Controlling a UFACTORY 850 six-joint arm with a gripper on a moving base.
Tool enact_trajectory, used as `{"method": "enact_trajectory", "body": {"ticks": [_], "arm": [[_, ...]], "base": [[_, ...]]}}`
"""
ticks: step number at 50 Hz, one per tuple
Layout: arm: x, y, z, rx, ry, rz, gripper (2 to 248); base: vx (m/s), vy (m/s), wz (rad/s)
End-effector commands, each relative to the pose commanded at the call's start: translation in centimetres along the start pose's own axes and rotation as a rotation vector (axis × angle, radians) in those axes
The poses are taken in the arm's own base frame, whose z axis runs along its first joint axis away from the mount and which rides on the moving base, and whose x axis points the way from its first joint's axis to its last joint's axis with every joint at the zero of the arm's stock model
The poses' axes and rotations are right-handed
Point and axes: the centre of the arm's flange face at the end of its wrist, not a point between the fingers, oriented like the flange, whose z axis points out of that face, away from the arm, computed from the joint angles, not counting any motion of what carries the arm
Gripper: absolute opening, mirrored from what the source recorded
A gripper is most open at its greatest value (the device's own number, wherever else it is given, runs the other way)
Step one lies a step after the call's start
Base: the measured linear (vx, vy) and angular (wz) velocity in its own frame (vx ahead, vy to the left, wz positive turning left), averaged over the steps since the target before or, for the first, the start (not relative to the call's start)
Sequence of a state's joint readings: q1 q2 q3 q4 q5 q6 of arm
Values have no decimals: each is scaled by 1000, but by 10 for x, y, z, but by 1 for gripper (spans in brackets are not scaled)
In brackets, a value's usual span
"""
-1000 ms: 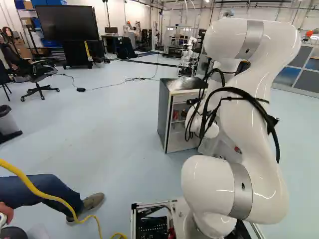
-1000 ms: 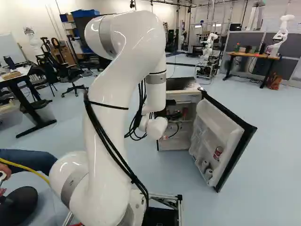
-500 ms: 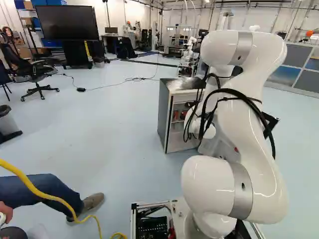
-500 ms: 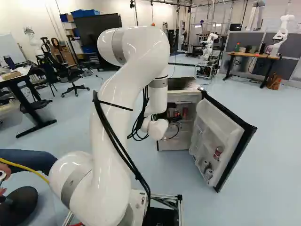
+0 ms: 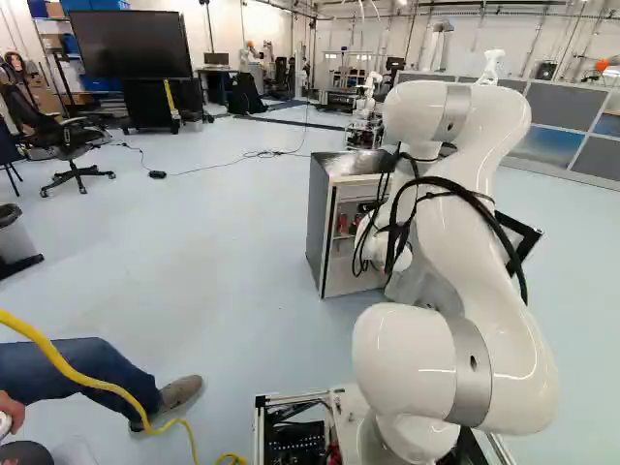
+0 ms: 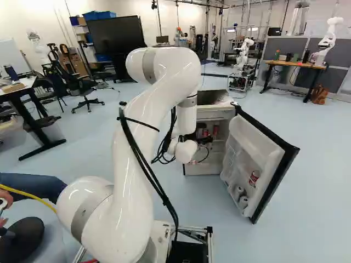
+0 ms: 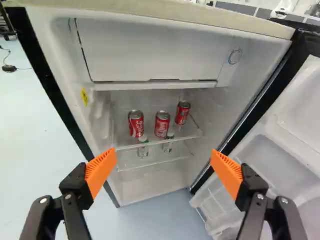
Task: Grab a drink from the fridge
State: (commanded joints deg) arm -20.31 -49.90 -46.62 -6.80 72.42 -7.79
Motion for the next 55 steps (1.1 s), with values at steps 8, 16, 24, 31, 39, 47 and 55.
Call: {"method": "enact_trajectory", "body": {"ticks": [8,16,24,31,39,47,55], "arm": [[-8,-1,14,-7,-1,2,247],[-16,-3,28,-15,-1,4,247],[-24,-4,42,-23,0,6,247],[-31,-6,54,-30,2,8,247],[-38,-7,67,-38,5,9,247],[-40,-8,78,-47,10,11,247],[-40,-9,88,-55,12,13,247]], "base": [[0,0,0],[0,0,0],[0,0,0],[0,0,0],[0,0,0],[0,0,0],[0,0,0]]}}
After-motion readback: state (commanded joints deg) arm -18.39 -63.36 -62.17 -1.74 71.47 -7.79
